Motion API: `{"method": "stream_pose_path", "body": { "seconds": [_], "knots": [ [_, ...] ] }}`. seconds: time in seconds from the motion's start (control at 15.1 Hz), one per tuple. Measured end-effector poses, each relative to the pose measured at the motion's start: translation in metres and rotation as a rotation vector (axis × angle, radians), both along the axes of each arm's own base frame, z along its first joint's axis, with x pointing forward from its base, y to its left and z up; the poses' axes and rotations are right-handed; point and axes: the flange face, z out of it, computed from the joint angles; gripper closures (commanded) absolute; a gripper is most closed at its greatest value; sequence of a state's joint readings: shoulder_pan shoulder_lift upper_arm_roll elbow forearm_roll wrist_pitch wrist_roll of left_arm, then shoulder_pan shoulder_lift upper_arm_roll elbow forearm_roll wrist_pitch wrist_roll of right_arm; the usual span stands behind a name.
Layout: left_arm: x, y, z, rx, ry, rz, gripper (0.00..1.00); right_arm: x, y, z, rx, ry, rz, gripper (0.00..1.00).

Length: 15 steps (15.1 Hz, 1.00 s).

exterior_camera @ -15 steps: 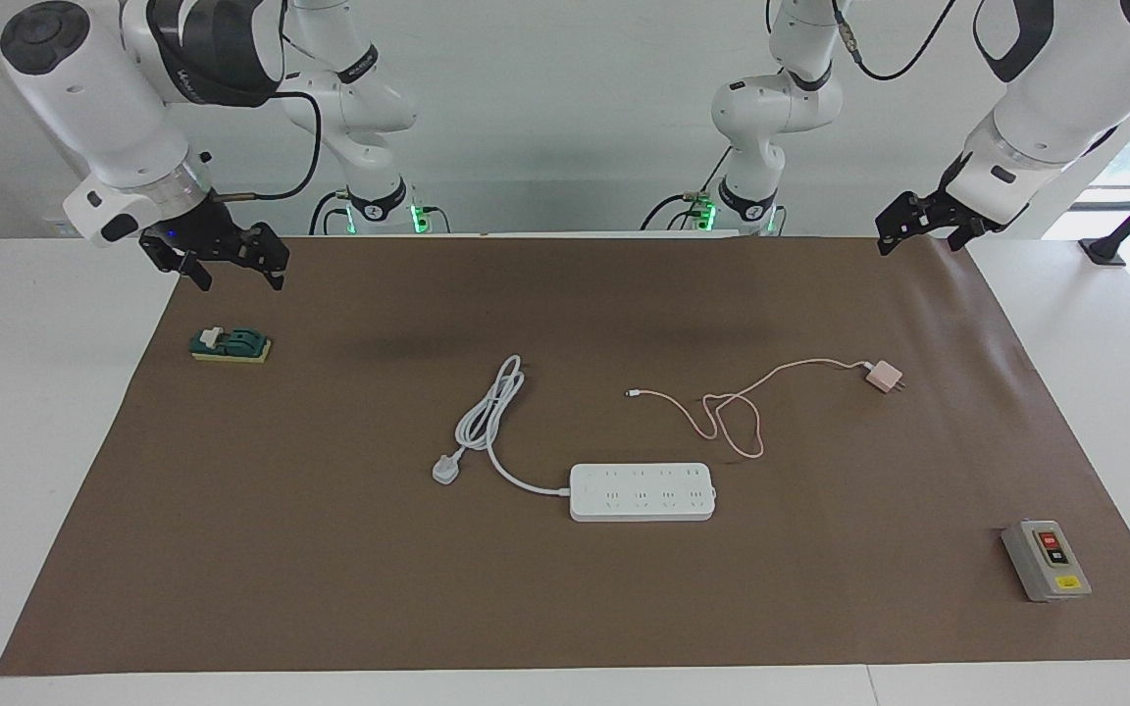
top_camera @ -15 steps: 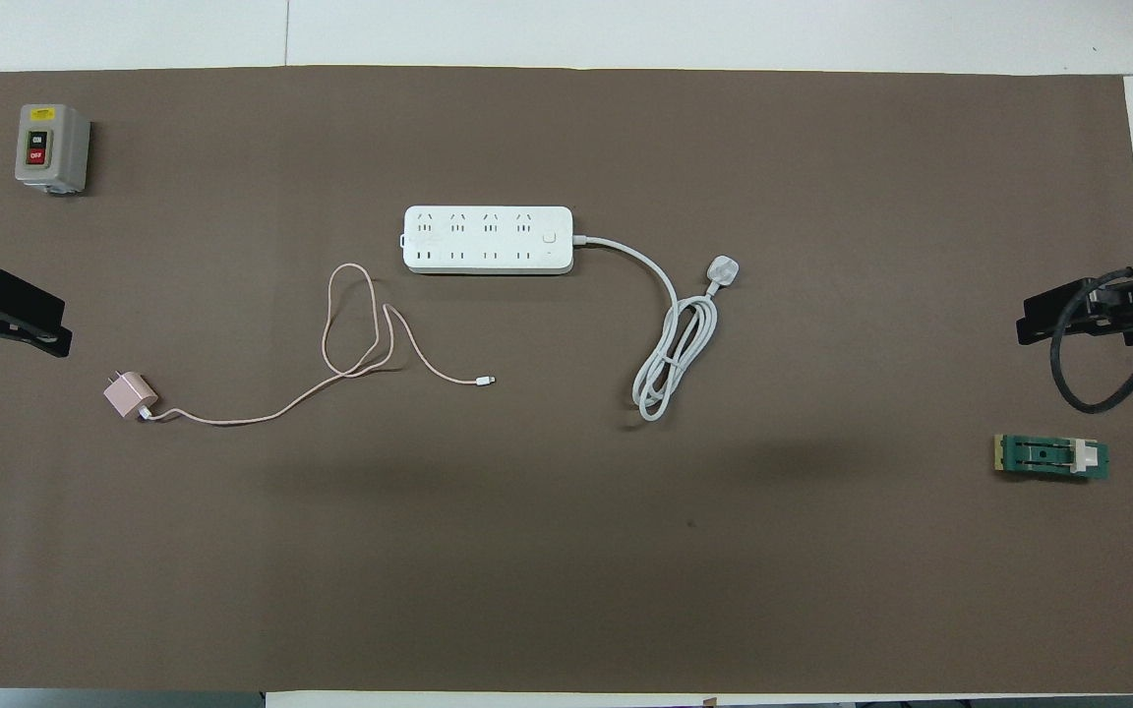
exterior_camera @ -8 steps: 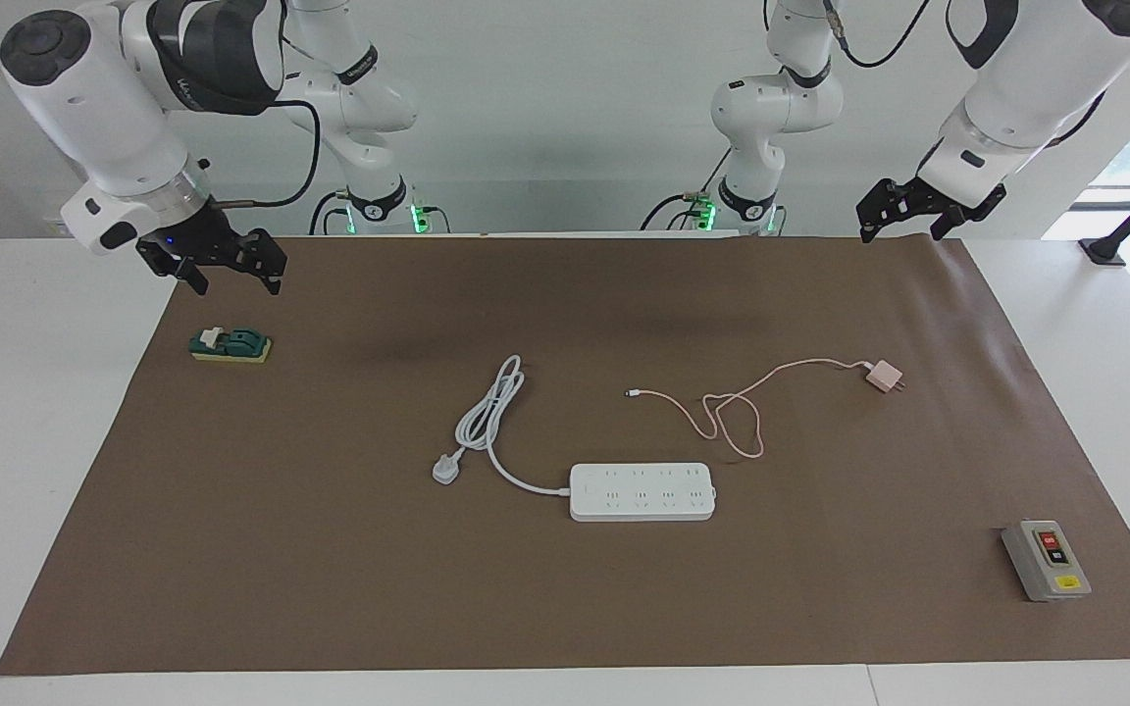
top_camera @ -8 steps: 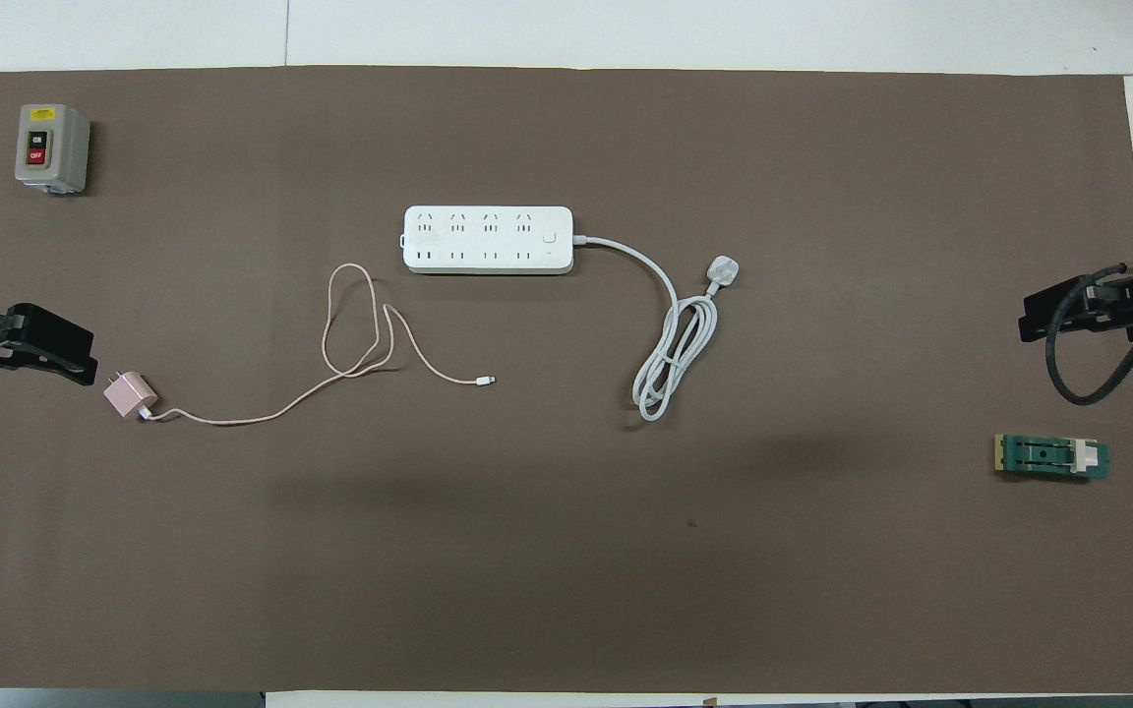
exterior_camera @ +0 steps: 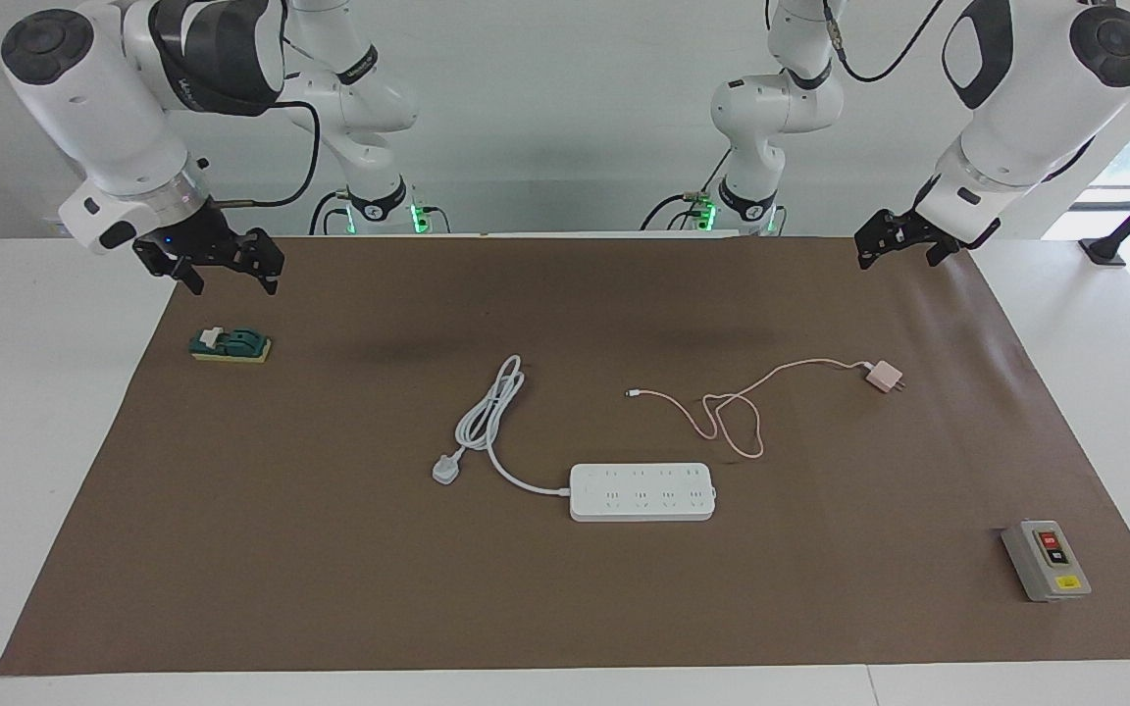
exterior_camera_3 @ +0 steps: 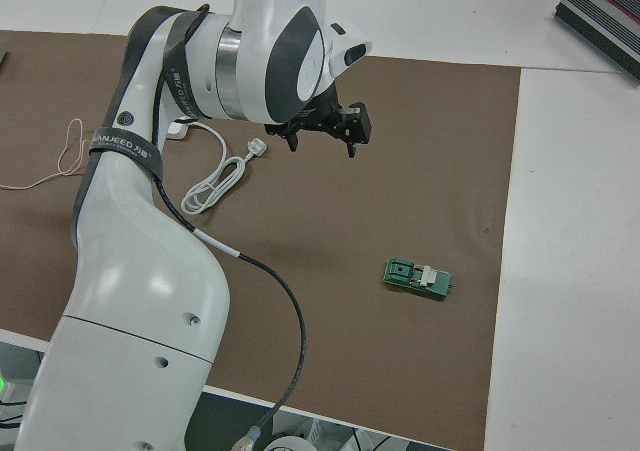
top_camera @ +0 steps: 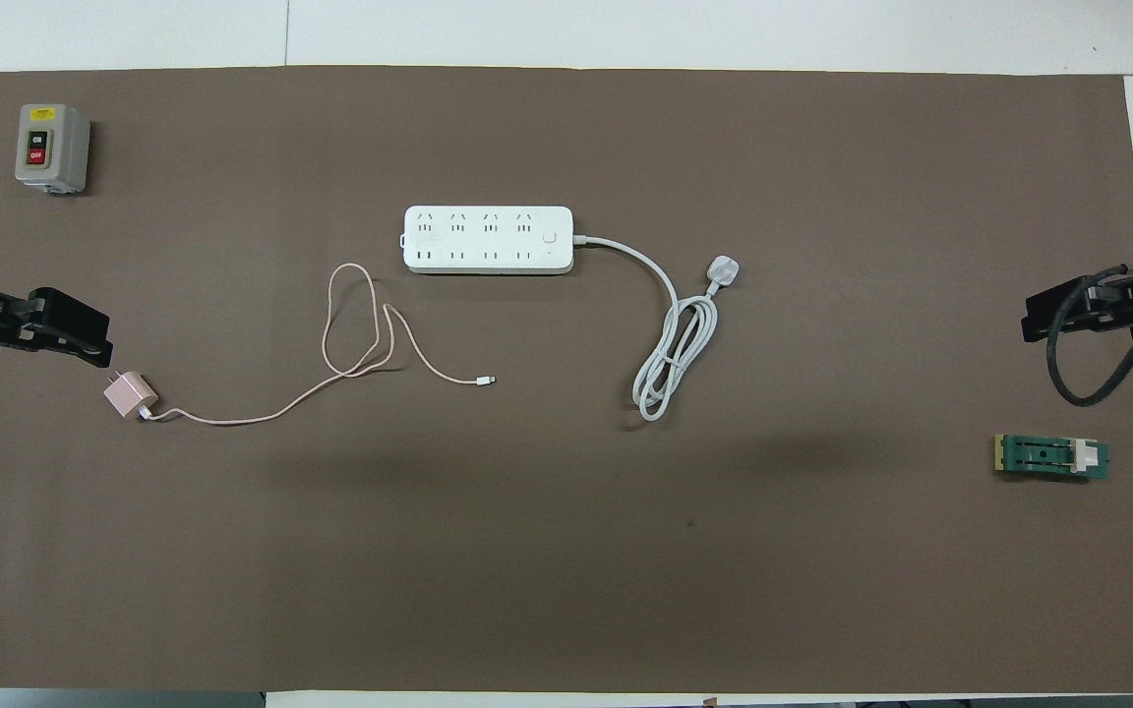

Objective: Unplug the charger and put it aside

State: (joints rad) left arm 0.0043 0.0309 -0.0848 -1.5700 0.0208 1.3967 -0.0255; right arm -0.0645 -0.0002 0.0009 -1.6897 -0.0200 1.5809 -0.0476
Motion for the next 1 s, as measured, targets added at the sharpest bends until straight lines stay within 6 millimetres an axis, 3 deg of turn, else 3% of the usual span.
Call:
{"method": "stream_pose_path", "body": {
  "seconds": [1.0],
  "knots": [
    [-0.0036, -0.0044, -0.0039, 0.001, 0.007, -0.008, 0.00, -0.0001, 0.0000, -0.0014, 0.000, 0.003, 0.000, 0.00]
  ]
}}
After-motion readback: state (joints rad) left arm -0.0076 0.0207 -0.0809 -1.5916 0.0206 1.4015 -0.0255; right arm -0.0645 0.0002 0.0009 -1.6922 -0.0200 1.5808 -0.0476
